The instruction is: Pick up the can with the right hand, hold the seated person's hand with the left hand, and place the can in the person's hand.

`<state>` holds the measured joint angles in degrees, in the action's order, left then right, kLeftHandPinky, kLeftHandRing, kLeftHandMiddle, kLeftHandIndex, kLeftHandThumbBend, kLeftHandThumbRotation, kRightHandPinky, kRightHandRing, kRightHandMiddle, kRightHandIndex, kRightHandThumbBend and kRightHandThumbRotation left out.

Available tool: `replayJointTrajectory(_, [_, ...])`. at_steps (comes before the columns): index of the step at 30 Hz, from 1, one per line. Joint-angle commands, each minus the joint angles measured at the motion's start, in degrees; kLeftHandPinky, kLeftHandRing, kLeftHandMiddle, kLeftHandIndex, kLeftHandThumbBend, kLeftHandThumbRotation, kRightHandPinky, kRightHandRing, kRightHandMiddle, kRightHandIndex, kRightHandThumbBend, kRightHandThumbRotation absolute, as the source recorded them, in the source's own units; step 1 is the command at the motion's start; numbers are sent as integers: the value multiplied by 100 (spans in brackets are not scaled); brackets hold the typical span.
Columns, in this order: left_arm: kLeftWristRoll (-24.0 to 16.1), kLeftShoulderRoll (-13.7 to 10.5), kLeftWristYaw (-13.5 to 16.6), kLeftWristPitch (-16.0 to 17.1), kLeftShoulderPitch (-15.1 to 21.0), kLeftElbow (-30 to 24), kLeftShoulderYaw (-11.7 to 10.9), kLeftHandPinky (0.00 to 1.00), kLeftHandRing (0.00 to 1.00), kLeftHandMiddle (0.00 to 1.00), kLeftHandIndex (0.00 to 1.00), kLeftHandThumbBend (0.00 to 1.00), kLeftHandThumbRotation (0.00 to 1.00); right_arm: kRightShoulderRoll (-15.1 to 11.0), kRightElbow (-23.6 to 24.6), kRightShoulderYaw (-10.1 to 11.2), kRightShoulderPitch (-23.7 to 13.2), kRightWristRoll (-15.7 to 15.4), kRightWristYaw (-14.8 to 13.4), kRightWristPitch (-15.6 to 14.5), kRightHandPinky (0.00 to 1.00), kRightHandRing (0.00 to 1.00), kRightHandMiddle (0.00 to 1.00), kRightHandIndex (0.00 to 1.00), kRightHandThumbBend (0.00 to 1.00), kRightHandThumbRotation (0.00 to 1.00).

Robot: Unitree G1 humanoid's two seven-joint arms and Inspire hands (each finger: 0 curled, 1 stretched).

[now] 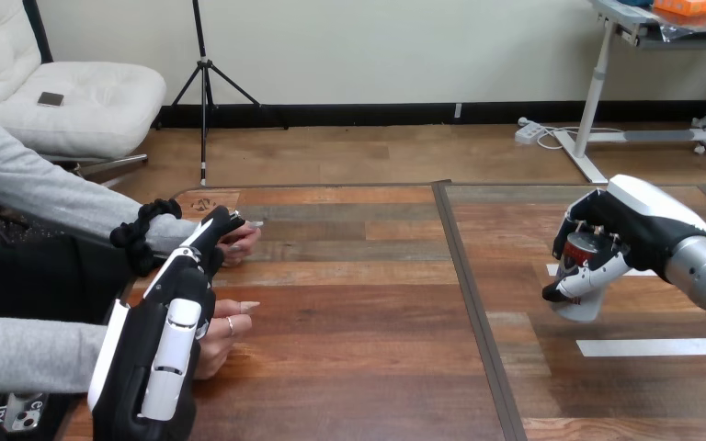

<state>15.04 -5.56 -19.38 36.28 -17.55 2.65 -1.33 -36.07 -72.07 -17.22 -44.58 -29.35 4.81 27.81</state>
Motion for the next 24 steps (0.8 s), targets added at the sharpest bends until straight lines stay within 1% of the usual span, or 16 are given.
replayJointTrajectory(1, [-69, -46, 46, 61, 327, -42, -137, 100, 100, 94, 82, 50, 89, -143, 444, 95, -330, 84, -40, 247, 32, 37, 42, 43, 74, 0])
replayJointTrajectory(6, [-85, -69, 48, 65, 355, -13, -163, 100, 100, 94, 82, 50, 87, -145, 533, 157, -323, 163, 4, 337, 30, 34, 40, 43, 74, 0])
replayJointTrajectory(9, [-203, -89, 124, 46, 353, -37, -194, 100, 100, 93, 82, 50, 84, -152, 585, 175, -326, 192, 31, 373, 31, 35, 40, 43, 74, 0])
replayJointTrajectory(10, [-270, -99, 152, 99, 375, -5, -218, 100, 100, 93, 82, 50, 84, -158, 616, 184, -323, 203, 38, 401, 31, 35, 40, 43, 74, 0])
replayJointTrajectory(12, [-344, -108, 180, 167, 404, 39, -245, 100, 99, 92, 82, 46, 82, -165, 655, 195, -318, 214, 48, 429, 32, 37, 41, 43, 74, 0])
replayJointTrajectory(15, [-371, -160, 134, 294, 503, 161, -295, 99, 97, 91, 81, 44, 79, -169, 716, 203, -313, 209, 42, 433, 33, 38, 42, 43, 74, 0])
replayJointTrajectory(17, [-482, -215, 156, 381, 577, 247, -352, 98, 95, 90, 80, 42, 77, -174, 771, 205, -315, 208, 70, 431, 33, 38, 42, 43, 74, 0])
replayJointTrajectory(18, [-514, -230, 164, 408, 598, 275, -367, 96, 94, 89, 79, 41, 75, -175, 788, 206, -314, 207, 79, 429, 33, 38, 42, 43, 74, 0])
replayJointTrajectory(19, [-663, -258, 251, 406, 623, 279, -412, 93, 93, 88, 79, 41, 74, -176, 823, 214, -308, 216, 88, 433, 33, 38, 42, 43, 74, 0])
replayJointTrajectory(20, [-764, -275, 314, 400, 636, 279, -440, 85, 88, 85, 77, 42, 72, -175, 848, 221, -302, 222, 93, 434, 34, 38, 42, 43, 74, 0])
replayJointTrajectory(21, [-836, -286, 360, 400, 647, 283, -459, 80, 87, 84, 76, 42, 71, -174, 868, 226, -297, 227, 97, 433, 34, 38, 42, 43, 74, 0])
replayJointTrajectory(22, [-1062, -324, 492, 344, 644, 221, -514, 76, 85, 83, 75, 43, 71, -177, 899, 232, -284, 230, 81, 461, 34, 38, 42, 43, 74, 0])
replayJointTrajectory(24, [-1318, -363, 643, 281, 639, 150, -573, 68, 81, 81, 73, 45, 69, -180, 938, 239, -267, 230, 62, 489, 34, 39, 43, 43, 75, 0])
